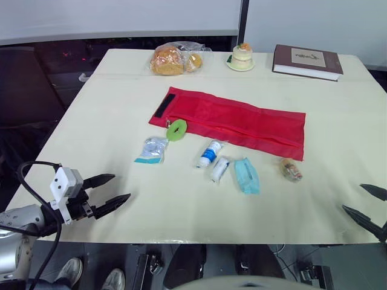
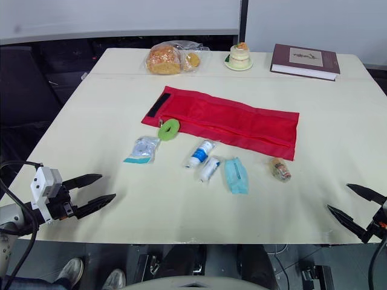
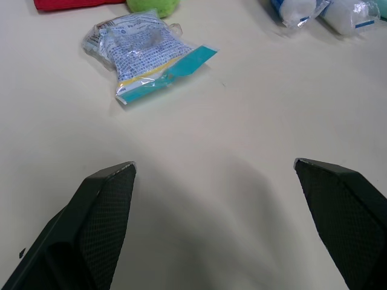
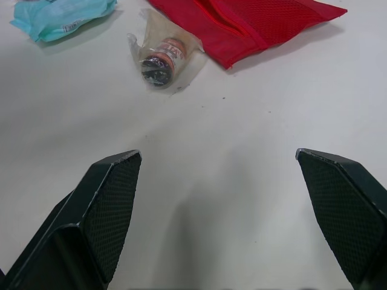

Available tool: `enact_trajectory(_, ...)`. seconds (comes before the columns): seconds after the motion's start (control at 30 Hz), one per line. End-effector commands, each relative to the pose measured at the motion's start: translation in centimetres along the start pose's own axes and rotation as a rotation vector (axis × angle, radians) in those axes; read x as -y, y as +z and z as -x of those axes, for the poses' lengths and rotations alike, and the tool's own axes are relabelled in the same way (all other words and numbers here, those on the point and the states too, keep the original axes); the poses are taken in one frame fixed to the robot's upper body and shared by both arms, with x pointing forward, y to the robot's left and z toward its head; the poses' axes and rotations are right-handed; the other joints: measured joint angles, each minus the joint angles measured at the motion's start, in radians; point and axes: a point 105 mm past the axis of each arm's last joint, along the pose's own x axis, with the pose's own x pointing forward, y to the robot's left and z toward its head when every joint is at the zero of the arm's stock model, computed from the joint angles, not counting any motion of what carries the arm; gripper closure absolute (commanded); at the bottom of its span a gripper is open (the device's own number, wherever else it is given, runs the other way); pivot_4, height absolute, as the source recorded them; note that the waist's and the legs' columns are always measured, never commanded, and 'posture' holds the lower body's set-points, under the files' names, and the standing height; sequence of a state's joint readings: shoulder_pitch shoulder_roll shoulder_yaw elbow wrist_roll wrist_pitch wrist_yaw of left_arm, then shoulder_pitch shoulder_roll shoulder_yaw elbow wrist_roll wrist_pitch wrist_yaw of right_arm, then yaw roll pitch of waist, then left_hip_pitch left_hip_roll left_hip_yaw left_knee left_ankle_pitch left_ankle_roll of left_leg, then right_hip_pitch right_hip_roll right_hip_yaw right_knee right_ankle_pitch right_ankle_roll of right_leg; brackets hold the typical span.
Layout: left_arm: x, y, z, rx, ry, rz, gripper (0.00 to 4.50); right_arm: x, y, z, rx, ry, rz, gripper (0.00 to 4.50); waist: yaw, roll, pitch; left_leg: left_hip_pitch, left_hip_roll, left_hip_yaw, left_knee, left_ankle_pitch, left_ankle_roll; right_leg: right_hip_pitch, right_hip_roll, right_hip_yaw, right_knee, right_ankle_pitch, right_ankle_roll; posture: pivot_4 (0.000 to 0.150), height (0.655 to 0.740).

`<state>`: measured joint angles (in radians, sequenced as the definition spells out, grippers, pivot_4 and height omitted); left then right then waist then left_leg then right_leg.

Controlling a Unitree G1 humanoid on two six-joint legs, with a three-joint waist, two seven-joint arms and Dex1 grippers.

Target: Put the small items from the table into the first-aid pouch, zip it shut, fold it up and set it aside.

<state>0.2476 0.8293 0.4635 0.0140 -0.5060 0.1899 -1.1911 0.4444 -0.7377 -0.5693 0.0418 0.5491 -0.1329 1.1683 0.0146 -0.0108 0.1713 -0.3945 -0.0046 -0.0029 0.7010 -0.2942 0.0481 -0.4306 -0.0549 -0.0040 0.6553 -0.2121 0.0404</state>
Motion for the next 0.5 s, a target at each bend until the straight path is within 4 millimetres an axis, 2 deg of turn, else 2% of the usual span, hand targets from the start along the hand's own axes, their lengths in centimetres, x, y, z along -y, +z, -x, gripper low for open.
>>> enact_trajectory(0.03,-0.40,0.91,0.25,0.029,0.026,-0.048,0.00,0.60,1.18,0.40,0.022,-0.018,0.038,0.14,0.000,0.000,0.000,0.000,0.000,0.000,0.000,0.000,0.000,0.000,0.000,0.000,0.000,0.000,0.000,0.150,0.7289)
enact_trajectory(0.5,-1.14,1.15,-0.26,0.038,0.040,-0.069,0.00,0.44,1.50,-0.13,0.050,-0.015,0.037,0.14,0.000,0.000,0.000,0.000,0.000,0.000,0.000,0.000,0.000,0.000,0.000,0.000,0.000,0.000,0.000,0.150,0.7289)
